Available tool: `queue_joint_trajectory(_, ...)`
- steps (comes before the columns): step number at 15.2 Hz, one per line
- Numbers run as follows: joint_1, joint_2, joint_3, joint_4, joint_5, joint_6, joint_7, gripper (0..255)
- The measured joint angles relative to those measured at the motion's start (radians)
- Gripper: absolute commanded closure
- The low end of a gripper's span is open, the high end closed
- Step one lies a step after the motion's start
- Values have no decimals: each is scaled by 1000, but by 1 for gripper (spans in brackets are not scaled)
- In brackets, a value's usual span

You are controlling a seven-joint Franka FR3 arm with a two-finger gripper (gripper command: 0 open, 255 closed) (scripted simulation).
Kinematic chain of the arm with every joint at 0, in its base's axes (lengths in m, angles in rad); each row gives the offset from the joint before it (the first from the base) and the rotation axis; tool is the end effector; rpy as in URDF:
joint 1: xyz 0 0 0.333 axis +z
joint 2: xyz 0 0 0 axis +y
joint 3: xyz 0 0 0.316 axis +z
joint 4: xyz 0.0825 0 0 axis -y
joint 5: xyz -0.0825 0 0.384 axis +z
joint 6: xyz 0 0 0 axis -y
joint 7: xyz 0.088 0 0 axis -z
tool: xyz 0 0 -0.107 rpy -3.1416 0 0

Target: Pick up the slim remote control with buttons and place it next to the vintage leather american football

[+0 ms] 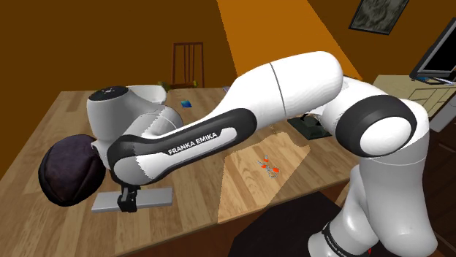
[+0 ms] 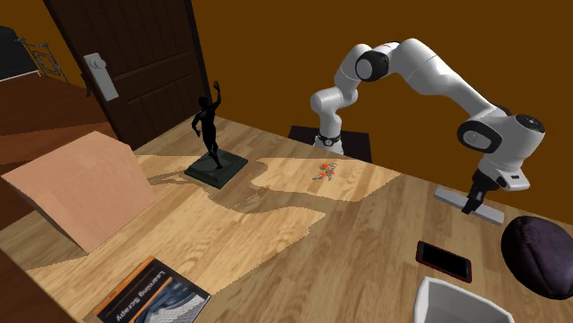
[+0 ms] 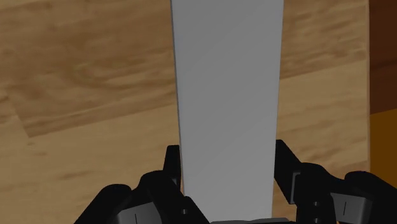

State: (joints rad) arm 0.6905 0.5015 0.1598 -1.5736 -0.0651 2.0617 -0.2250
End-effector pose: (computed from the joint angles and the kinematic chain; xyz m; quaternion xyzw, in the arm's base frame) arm 0.4667 0.5039 0.3524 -0.8558 -0.5172 0.0061 0.0082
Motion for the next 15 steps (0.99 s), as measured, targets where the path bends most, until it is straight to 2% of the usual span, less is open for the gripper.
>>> queue_joint_trajectory(8, 1, 14, -1, -15, -2, 29, 1, 255)
queue_joint_trajectory(9, 1, 14, -1, -14, -2, 29, 1, 0)
queue_joint_trajectory(15, 1, 14, -1, -14, -2, 29, 1, 0)
